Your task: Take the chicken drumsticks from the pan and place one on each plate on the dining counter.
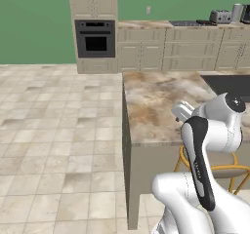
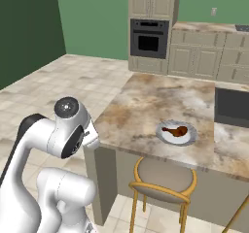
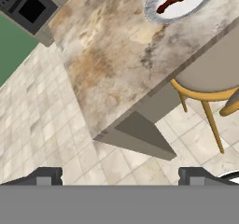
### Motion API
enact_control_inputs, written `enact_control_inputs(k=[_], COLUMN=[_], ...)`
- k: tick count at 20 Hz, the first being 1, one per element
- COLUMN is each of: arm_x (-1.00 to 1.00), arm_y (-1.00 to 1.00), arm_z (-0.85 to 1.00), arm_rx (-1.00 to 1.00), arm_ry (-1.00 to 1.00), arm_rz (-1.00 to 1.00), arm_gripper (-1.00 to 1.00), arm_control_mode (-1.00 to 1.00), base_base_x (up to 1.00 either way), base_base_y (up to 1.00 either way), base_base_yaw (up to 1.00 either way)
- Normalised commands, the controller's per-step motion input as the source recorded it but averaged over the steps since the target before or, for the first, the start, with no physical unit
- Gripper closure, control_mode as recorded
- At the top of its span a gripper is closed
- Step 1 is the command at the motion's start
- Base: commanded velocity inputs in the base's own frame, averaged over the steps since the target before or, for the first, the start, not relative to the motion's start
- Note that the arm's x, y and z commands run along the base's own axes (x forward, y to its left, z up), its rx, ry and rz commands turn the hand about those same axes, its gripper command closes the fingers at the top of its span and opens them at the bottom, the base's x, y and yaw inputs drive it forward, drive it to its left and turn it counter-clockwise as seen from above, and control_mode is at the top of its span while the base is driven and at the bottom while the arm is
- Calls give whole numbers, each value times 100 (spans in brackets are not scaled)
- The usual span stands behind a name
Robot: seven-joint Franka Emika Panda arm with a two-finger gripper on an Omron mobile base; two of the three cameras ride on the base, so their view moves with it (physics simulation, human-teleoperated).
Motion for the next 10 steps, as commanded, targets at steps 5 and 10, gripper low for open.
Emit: enact_control_inputs(k=[5, 10], arm_x=[0, 0], arm_y=[0, 0], arm_z=[0, 0], arm_rx=[0, 0], arm_ry=[0, 0], arm_rz=[0, 0], arm_gripper=[-100, -100], arm_control_mode=[100, 100], base_base_x=[29, 48], base_base_y=[100, 100], base_base_yaw=[11, -8])
